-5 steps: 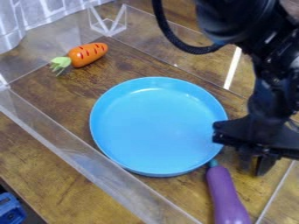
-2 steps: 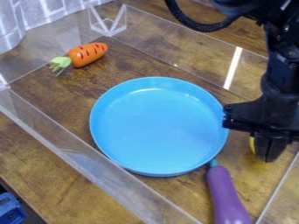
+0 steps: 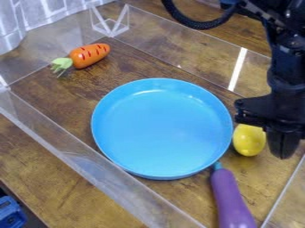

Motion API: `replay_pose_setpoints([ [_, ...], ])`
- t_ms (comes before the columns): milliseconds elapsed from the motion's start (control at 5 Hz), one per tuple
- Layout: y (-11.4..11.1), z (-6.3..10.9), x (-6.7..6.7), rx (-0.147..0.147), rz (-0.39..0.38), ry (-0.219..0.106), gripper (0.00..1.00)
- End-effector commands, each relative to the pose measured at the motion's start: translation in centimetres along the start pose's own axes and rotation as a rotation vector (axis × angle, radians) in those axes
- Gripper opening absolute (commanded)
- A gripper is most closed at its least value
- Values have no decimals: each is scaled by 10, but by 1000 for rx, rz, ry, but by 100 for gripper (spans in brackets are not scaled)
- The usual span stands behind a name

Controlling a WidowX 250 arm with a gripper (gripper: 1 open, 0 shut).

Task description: Remove the lemon from the blue tray and put it on the table

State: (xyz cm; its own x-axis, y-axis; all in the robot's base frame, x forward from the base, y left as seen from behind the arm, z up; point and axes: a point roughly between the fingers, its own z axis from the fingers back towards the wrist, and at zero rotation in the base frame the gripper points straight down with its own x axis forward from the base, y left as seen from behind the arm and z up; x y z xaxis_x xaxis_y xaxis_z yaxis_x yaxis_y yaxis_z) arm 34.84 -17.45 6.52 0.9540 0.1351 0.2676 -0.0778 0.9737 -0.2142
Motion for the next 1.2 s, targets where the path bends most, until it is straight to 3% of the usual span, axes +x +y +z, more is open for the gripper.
replay_pose_setpoints([
  [0,-4,44,22,-43,34,-94,0],
  [200,-2,58,27,-56,77,-105,0],
  [400,2,60,33,-101,29,-97,0],
  [600,4,63,36,-143,-23,-82,100],
  [1000,2,49,34,-173,-60,-72,100],
])
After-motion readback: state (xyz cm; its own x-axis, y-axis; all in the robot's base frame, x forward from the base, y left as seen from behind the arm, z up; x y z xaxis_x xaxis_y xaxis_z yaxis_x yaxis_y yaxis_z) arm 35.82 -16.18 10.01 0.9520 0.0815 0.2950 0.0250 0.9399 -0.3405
